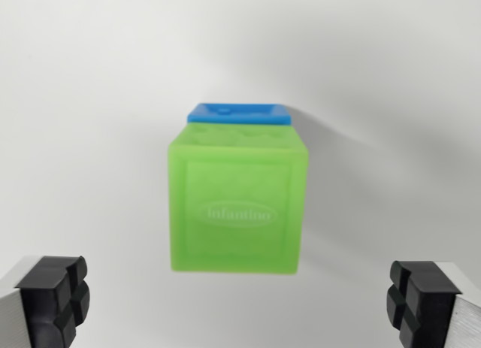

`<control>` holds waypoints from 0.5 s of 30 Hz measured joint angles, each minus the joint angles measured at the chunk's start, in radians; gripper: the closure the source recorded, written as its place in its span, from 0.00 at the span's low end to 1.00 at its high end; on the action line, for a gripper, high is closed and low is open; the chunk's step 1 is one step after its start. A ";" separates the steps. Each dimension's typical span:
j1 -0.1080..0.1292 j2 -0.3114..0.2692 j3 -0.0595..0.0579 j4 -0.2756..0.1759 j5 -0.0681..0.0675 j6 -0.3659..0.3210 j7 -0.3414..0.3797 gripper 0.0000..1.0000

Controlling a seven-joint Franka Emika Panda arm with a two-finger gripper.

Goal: Stack cube

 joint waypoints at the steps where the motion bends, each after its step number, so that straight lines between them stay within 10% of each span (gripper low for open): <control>1: 0.000 -0.011 0.000 0.001 0.001 -0.011 0.000 0.00; 15: 0.000 -0.143 0.000 0.031 0.008 -0.172 -0.005 0.00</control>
